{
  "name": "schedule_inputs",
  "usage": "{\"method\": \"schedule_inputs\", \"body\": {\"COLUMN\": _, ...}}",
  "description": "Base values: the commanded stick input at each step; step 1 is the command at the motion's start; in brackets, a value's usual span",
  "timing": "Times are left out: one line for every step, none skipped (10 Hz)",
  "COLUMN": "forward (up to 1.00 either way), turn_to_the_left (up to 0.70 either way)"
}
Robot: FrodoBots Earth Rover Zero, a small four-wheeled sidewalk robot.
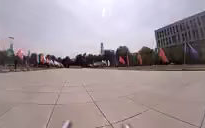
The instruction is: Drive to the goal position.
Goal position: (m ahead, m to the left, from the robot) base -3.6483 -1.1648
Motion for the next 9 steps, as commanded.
{"method": "schedule_inputs", "body": {"forward": 1.0, "turn_to_the_left": 0.0}}
{"method": "schedule_inputs", "body": {"forward": 1.0, "turn_to_the_left": 0.0}}
{"method": "schedule_inputs", "body": {"forward": 1.0, "turn_to_the_left": 0.05}}
{"method": "schedule_inputs", "body": {"forward": 1.0, "turn_to_the_left": 0.22}}
{"method": "schedule_inputs", "body": {"forward": 1.0, "turn_to_the_left": 0.28}}
{"method": "schedule_inputs", "body": {"forward": 1.0, "turn_to_the_left": 0.11}}
{"method": "schedule_inputs", "body": {"forward": 1.0, "turn_to_the_left": 0.0}}
{"method": "schedule_inputs", "body": {"forward": 1.0, "turn_to_the_left": 0.0}}
{"method": "schedule_inputs", "body": {"forward": 1.0, "turn_to_the_left": 0.0}}
